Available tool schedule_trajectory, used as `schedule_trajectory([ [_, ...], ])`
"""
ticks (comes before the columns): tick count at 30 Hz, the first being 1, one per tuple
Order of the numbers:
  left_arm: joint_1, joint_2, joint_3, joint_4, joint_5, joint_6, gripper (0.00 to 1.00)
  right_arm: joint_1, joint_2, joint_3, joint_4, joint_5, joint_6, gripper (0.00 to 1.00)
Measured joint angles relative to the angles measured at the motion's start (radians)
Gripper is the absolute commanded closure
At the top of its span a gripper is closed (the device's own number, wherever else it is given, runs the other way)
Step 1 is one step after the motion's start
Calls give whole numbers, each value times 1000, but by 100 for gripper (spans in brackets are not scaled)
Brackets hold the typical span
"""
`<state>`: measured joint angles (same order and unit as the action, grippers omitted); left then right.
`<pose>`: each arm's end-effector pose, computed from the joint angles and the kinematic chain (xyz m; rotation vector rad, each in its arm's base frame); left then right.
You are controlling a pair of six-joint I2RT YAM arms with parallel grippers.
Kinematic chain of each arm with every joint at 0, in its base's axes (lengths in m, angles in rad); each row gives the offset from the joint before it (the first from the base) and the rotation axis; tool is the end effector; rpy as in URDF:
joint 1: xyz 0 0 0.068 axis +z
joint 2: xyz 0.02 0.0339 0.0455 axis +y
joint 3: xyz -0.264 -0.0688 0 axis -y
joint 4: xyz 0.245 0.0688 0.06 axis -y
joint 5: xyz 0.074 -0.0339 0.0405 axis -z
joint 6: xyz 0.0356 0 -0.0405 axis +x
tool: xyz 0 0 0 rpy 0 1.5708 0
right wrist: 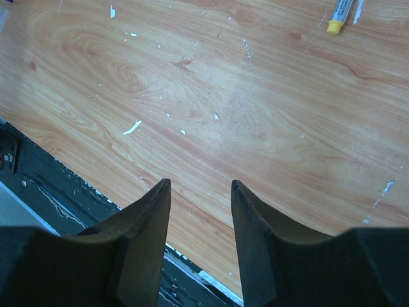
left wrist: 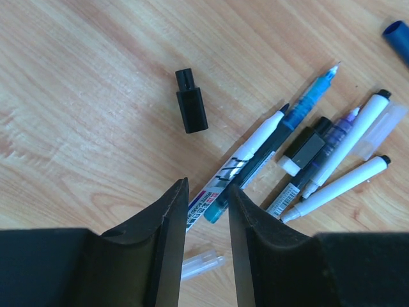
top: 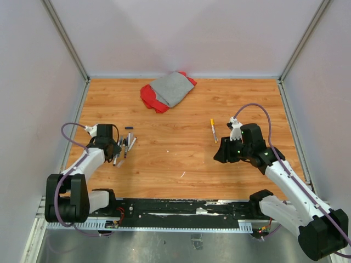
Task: Insert the pens into the pen caps
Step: Pick up the pen from the center of the board.
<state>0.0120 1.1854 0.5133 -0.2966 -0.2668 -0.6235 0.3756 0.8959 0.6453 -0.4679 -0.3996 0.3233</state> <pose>0.2111 0.0119 0.1633 -0.8764 2.3326 0.0859 0.1695 0.0817 0.2467 -0.2771 2.3406 0.8114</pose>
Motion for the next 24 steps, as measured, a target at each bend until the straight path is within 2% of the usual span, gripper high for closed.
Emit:
schedule_trajectory([
  [13, 5, 56, 14, -7, -1, 11, 64, 0, -7, -3, -1, 0, 0, 56],
  [18, 5, 88, 37, -8, -2, 19, 70, 0, -10, -4, -1, 0, 0, 56],
  [24, 5, 101, 46, -7, -1, 33, 74, 0, -13, -5, -1, 0, 0, 56],
])
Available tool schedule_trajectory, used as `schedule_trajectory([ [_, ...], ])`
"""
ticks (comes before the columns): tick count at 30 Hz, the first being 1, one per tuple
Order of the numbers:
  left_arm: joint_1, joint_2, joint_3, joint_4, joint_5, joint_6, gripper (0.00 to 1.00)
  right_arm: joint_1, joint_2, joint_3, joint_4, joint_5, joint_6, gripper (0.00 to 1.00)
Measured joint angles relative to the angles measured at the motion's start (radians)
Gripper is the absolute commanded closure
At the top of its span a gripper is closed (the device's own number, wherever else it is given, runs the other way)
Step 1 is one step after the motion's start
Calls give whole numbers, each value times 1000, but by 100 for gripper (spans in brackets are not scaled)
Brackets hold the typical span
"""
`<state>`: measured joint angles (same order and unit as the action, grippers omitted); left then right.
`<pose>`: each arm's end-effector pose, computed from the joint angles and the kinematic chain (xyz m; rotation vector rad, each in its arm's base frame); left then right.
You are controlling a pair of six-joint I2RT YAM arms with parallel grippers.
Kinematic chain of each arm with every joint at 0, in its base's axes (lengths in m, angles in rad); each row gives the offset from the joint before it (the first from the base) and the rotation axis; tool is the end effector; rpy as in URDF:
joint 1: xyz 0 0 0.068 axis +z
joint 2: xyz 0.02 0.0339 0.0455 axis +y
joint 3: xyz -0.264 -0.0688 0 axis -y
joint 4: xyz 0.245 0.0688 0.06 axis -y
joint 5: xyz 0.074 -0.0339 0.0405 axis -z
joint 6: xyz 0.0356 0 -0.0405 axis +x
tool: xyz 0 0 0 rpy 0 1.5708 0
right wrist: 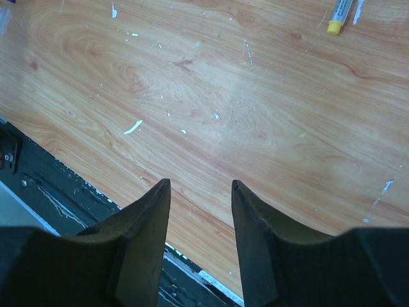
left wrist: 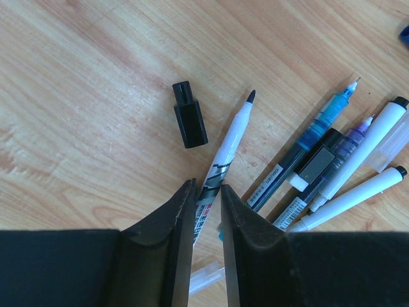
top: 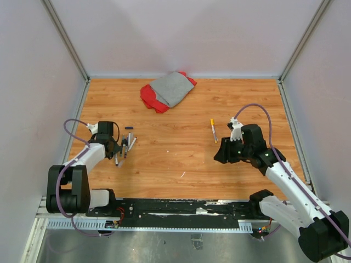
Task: Insert the pens into the pen caps
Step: Pick up the pen from the center of the board.
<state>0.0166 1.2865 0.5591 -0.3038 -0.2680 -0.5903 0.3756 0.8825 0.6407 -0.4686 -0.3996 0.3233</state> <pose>0.2243 0.0132 0.1559 -0.8522 2.4037 0.1301 0.1675 0.0809 0.2473 -0.2784 2.3322 0.8124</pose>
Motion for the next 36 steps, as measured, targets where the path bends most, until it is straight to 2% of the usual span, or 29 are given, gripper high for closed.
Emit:
schedule_trajectory([
  [11, 0, 27, 19, 12, 13, 31, 84, 0, -6, -12, 0, 0, 0, 55],
  [16, 0, 29, 19, 21, 24, 42, 92, 0, -6, -12, 0, 0, 0, 55],
  [22, 1, 26, 20, 21, 35, 60, 94, 0, -5, -12, 0, 0, 0, 55],
  [33, -2, -185, 20, 14, 61, 63, 97, 0, -39, -12, 3, 8, 0, 54],
  [36, -34, -232, 20, 1, 66, 59, 99, 0, -51, -12, 24, 4, 1, 53],
])
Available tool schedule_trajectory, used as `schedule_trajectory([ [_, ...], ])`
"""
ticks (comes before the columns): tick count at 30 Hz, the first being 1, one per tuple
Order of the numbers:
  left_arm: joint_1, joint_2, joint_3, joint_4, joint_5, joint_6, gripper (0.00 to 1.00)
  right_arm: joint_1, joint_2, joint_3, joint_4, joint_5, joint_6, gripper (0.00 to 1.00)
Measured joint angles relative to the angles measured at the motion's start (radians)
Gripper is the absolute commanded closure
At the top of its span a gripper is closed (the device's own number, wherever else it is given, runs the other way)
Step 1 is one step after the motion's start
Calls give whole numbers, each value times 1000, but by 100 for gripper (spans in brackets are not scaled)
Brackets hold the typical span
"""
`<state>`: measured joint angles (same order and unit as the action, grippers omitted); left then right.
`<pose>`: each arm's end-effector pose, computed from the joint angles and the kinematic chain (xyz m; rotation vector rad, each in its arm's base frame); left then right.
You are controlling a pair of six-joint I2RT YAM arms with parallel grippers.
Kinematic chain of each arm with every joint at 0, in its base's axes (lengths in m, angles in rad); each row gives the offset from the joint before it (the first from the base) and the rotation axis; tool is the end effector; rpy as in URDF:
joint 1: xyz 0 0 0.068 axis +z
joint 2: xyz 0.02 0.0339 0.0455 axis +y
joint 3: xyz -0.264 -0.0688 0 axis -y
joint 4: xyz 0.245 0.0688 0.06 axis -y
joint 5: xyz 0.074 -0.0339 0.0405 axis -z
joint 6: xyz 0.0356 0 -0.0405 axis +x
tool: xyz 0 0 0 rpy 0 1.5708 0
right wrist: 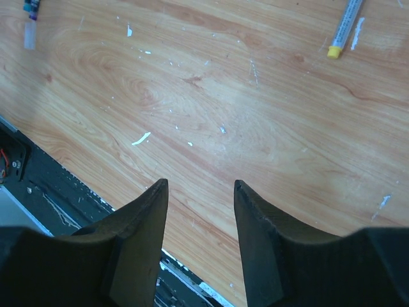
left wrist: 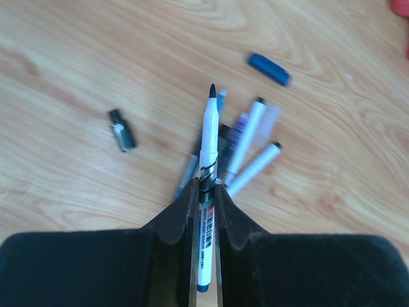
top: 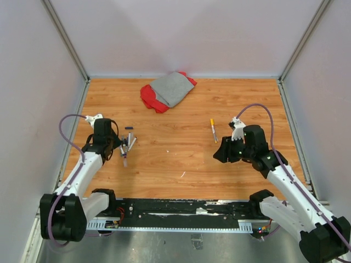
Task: Insert the pens into the pen caps
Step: Pick up the pen from the center of the board.
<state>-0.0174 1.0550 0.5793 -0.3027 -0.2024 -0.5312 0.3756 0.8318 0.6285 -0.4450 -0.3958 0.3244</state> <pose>0.2127 0.0035 0.2078 -0.6870 2.2259 -0.0362 0.1619 0.0786 0.2534 -0.2849 2.2683 0.8162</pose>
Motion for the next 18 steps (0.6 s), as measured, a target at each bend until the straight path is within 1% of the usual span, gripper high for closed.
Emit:
schedule_trajectory([
  [1, -24, -17, 0, -5, 2, -4, 100, 0, -1, -4, 15, -6, 2, 53],
  [6, -217, -98, 0, -13, 26, -53, 99, 0, 16, -42, 84, -56, 29, 51],
  [8, -285, -119, 0, -11, 39, -77, 99, 0, 27, -60, 119, -82, 48, 48],
  [10, -359, -132, 0, 5, 48, -104, 100, 0, 30, -84, 158, -104, 70, 43],
  [12, -436, -135, -1, 39, 59, -132, 100, 7, 31, -106, 195, -118, 96, 40],
  [15, -558, -133, -9, 119, 84, -176, 100, 38, 31, -119, 245, -118, 129, 40],
  [18, -668, -109, -13, 225, 96, -215, 100, 109, 27, -135, 338, -107, 181, 41],
])
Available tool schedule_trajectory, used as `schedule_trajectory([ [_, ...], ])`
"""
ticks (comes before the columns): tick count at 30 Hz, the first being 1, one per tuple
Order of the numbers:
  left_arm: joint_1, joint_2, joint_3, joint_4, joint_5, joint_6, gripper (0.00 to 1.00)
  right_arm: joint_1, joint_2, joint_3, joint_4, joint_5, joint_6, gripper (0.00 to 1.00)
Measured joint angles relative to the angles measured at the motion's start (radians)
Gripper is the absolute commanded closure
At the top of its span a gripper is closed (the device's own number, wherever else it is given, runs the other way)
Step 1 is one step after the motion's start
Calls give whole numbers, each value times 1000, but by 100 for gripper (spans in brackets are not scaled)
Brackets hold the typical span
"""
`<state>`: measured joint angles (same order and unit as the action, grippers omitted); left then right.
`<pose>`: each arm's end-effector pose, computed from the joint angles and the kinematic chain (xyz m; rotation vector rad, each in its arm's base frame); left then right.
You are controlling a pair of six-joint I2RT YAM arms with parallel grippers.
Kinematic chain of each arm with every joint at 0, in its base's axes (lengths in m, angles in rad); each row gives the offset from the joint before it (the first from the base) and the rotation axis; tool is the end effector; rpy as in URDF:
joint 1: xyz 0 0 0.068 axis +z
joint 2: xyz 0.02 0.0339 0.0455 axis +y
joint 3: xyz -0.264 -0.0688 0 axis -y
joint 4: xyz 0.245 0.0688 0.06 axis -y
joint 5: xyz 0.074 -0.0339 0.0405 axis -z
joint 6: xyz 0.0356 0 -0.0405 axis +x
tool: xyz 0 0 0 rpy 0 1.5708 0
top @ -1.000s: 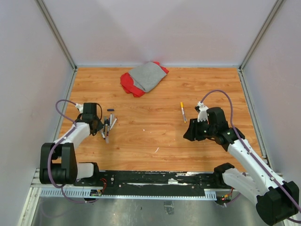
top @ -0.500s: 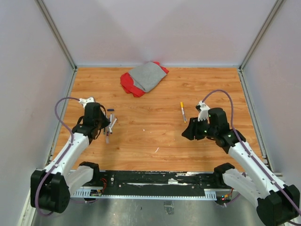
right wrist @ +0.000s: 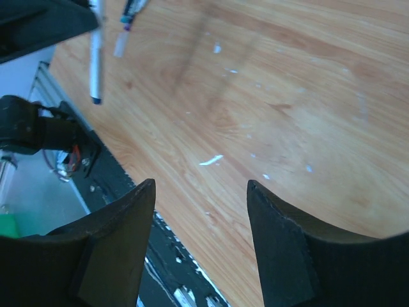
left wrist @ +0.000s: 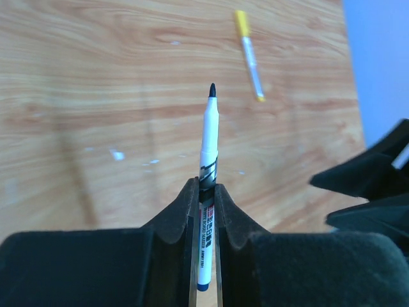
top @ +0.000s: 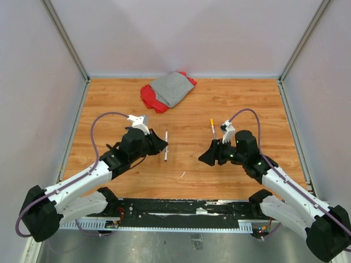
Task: Insert the pens into the pen caps
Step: Pick up the pen from the center of the board.
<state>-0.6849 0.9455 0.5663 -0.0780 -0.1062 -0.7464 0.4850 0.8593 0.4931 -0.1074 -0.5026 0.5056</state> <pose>0.1677 -0.1321 0.2443 -0.1351 2.1141 -0.7798 0.1614 0.1044 0.2338 -0.3148 2.1508 1.1088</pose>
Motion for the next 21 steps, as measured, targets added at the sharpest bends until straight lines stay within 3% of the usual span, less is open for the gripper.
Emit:
schedule_trajectory([
  [7, -187, 105, 0, 235, 0, -73, 100, 182, -27, -113, 317, 46, 157, 43],
  [12, -227, 138, 0, 362, -5, -116, 100, 233, -40, -139, 450, 95, 227, 46],
  [21, -257, 150, -1, 438, -5, -135, 100, 233, 16, -145, 602, 130, 317, 51],
])
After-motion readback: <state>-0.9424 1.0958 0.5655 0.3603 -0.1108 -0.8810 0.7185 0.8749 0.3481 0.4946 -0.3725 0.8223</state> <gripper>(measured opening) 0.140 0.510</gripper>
